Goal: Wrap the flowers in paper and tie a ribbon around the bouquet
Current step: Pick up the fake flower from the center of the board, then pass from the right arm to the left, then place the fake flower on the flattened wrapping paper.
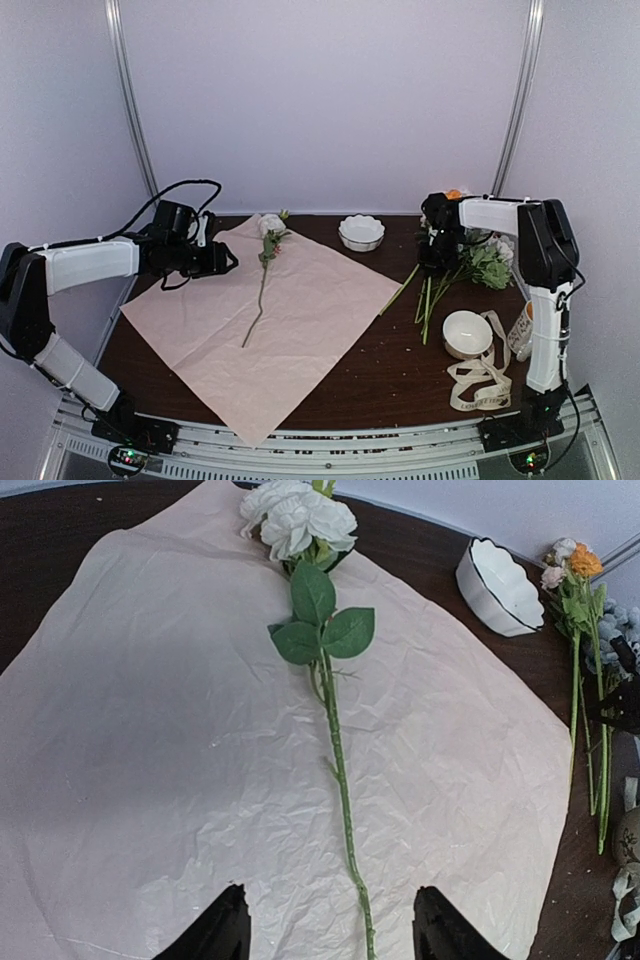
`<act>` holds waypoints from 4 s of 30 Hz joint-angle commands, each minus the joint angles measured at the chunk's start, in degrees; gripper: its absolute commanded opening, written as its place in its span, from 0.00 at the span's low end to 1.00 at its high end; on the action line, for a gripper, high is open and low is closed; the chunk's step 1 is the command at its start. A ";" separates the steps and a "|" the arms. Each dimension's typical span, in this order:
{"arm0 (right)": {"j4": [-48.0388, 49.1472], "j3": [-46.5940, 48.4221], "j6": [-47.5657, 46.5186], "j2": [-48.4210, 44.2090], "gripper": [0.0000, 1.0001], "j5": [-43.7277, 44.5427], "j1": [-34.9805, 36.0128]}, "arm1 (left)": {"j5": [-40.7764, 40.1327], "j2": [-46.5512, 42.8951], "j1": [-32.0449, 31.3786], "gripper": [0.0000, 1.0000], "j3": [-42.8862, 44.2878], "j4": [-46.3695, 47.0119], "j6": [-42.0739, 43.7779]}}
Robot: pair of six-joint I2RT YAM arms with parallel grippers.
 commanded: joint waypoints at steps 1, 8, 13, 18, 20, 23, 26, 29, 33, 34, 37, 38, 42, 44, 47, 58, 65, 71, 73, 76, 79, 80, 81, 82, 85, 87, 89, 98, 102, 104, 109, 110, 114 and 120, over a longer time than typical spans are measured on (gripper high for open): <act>0.05 -1.80 0.09 -6.95 0.08 4.87 -0.28 | -0.63 -0.96 -0.22 0.59 2.18 0.34 1.17; 3.03 -4.00 0.74 -8.92 0.00 2.73 -0.28 | -0.93 -0.83 -0.27 0.59 3.14 -0.96 1.84; 12.14 -8.00 -0.60 -15.07 0.00 0.44 -0.15 | -0.98 -1.58 -0.29 0.59 3.25 -1.19 2.20; 44.31 -24.70 0.41 -31.09 0.00 -4.75 0.66 | 0.14 -3.45 -0.39 0.59 2.70 0.66 3.72; 55.23 -31.58 -0.08 -37.05 0.00 -4.37 1.88 | 0.15 -4.63 -0.81 0.60 2.36 1.64 4.65; 61.00 -33.79 -3.53 -42.41 0.00 -4.42 5.21 | 0.95 -7.39 -2.40 0.61 1.46 5.08 6.71; 62.98 -32.36 -6.51 -43.83 0.00 -5.60 10.80 | 1.57 -10.42 -6.87 0.63 1.56 8.91 11.29; 66.01 -29.58 -7.21 -42.72 0.00 -8.42 18.15 | 3.66 -12.50 -14.42 0.67 3.02 11.88 17.73; 70.42 -24.29 -5.64 -39.17 0.00 -14.57 25.57 | 15.55 -12.72 -19.26 0.71 4.11 19.03 19.03; 71.85 -23.26 -4.51 -38.11 0.00 -16.31 27.04 | 18.33 -12.25 -19.44 0.71 4.14 21.59 16.52; 74.16 -20.01 -2.75 -35.00 0.00 -20.05 30.73 | 22.03 -10.53 -19.46 0.71 4.43 26.69 12.09; 74.49 -19.23 -2.74 -34.17 0.00 -20.68 31.68 | 23.35 -9.92 -19.46 0.70 4.74 27.61 11.24; 73.87 -17.17 -3.52 -31.31 0.00 -21.82 34.52 | 27.00 -8.02 -19.50 0.69 4.05 34.79 5.36; 73.55 -16.47 -3.60 -30.25 0.00 -22.50 35.37 | 30.12 -6.81 -19.50 0.68 3.64 40.81 1.78; 72.75 -15.69 -4.01 -29.57 0.00 -23.46 36.09 | 31.84 -5.35 -19.50 0.63 3.97 43.17 -0.83; 68.86 -15.10 -5.74 -29.59 0.00 -23.97 36.38 | 30.71 -4.80 -19.46 0.00 3.63 42.56 -2.91; 59.03 -15.58 -6.53 -32.27 0.55 -8.59 32.60 | 23.87 -5.73 -17.44 0.00 3.82 31.22 -4.62; 52.36 -19.42 -1.27 -34.77 0.56 2.31 25.78 | 15.89 -0.48 -7.10 0.00 4.16 11.49 -7.66; 46.93 -18.74 -1.00 -34.06 0.56 3.63 23.83 | 13.50 0.98 -5.05 0.00 3.07 8.82 -5.42; 39.88 -17.30 -0.64 -32.22 0.56 4.35 21.22 | 9.11 3.85 -3.01 0.00 3.31 3.72 -1.80; 32.87 -15.33 -0.43 -29.78 0.57 4.30 18.57 | 4.74 8.10 -2.19 0.00 4.69 -2.53 1.62; 30.77 -14.90 -0.59 -29.05 0.57 4.85 17.87 | 4.47 9.56 -2.20 0.00 4.93 -3.29 2.22; 28.71 -14.58 -0.62 -28.37 0.57 5.80 17.25 | 5.07 10.83 -2.16 0.00 4.82 -3.39 2.40; 26.94 -14.29 -0.58 -27.59 0.57 6.98 16.47 | 5.83 11.95 -2.14 0.00 4.62 -3.11 2.43; 22.25 -14.07 0.41 -24.93 0.58 9.92 13.47 | 6.80 14.25 -2.09 0.00 4.18 -2.57 1.84; 20.55 -14.55 1.95 -23.18 0.58 10.30 10.93 | 7.09 15.34 -2.02 0.00 4.78 -2.84 1.79; 19.79 -15.06 3.26 -21.69 0.58 10.24 8.50 | 7.11 15.69 -2.02 0.01 5.20 -3.24 1.81; 16.24 -16.36 5.08 -19.32 0.53 14.90 2.75 | 6.53 12.64 -2.05 0.49 3.41 -2.19 -0.72; 17.42 -20.94 6.78 -22.12 0.45 18.85 1.21 | 4.29 9.37 -2.23 0.57 2.11 -2.54 -1.31; 18.47 -22.82 7.51 -22.84 0.43 18.43 -0.22 | 2.24 7.50 -2.45 0.61 1.99 -3.27 -1.11; 19.41 -23.59 7.97 -20.53 0.42 10.55 -3.83 | -2.56 3.32 -3.33 0.74 2.90 -5.17 0.52; 19.69 -23.75 8.14 -19.99 0.42 9.48 -4.30 | -2.98 2.98 -3.49 0.74 3.35 -5.74 1.09; 21.31 -23.82 7.68 -17.67 0.41 6.12 -5.23 | -3.47 2.29 -3.68 0.74 3.87 -6.25 2.08; 18.72 -20.16 4.84 -15.36 0.36 5.55 -5.38 | -2.77 3.18 -3.72 0.73 4.17 -6.27 2.58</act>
